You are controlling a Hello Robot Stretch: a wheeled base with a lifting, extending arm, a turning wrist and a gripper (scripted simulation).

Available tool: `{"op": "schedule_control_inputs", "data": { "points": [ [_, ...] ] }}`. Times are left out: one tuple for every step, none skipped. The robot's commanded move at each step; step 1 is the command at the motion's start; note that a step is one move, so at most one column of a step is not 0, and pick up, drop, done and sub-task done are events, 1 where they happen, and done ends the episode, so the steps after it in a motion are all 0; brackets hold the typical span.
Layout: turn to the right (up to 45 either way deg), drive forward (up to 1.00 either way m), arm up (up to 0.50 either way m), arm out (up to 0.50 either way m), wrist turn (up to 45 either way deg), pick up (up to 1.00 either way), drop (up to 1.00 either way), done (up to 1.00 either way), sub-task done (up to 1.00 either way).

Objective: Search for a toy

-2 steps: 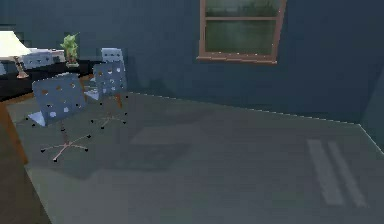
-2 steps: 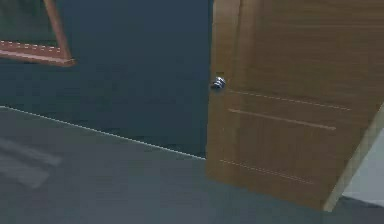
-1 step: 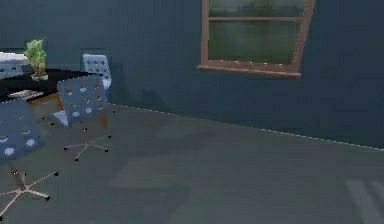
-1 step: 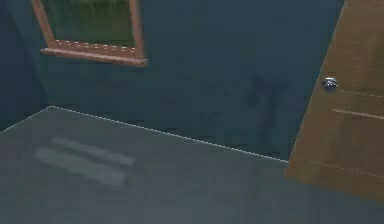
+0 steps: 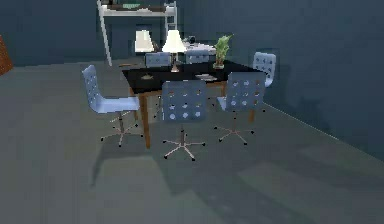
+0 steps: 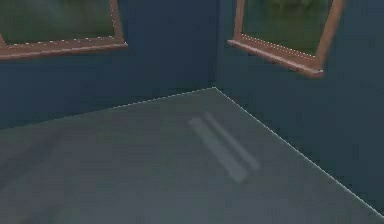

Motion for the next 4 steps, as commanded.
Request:
{"op": "schedule_control_inputs", "data": {
  "points": [
    [-21.0, 0.0, 0.0, 0.0, 0.0, 0.0, 0.0, 0.0, 0.0],
    [0.0, 0.65, 0.0, 0.0, 0.0, 0.0, 0.0, 0.0, 0.0],
    [-33.0, 0.0, 0.0, 0.0, 0.0, 0.0, 0.0, 0.0, 0.0],
    [0.0, 1.0, 0.0, 0.0, 0.0, 0.0, 0.0, 0.0, 0.0]
  ]
}}
